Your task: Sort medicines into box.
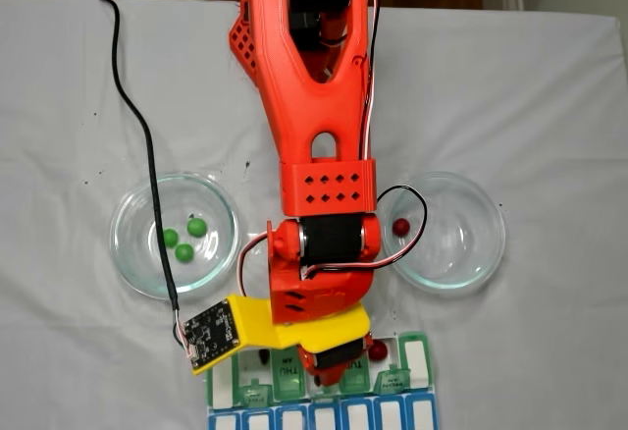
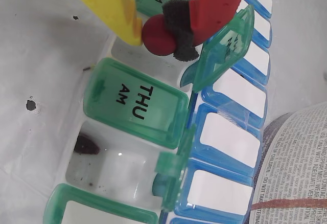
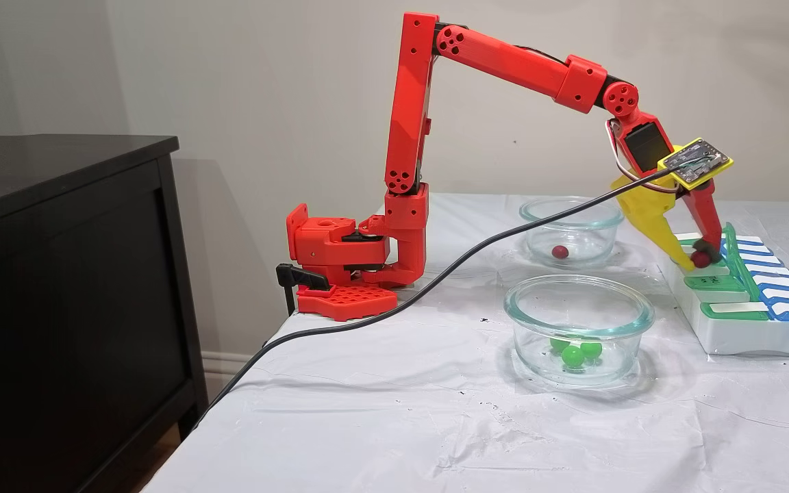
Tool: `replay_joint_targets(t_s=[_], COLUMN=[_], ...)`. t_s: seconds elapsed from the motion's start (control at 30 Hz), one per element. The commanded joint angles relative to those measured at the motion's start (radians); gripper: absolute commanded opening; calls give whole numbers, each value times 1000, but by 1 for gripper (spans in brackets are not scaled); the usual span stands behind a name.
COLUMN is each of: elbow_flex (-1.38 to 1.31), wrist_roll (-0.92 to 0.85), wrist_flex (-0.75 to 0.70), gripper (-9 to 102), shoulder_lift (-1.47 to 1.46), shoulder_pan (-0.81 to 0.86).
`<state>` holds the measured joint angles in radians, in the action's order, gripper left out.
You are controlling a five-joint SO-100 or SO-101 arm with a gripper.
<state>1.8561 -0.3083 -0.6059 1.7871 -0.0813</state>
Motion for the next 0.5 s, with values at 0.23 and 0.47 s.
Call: replay_joint_targets(t_s=[0.23,0.47], elbow_flex=[-54,-75], wrist_roll=[-46,-74], wrist_flex=[-26,-112], gripper=[20,15], shoulder_lift=[54,127], shoulder_pan=[-26,-26])
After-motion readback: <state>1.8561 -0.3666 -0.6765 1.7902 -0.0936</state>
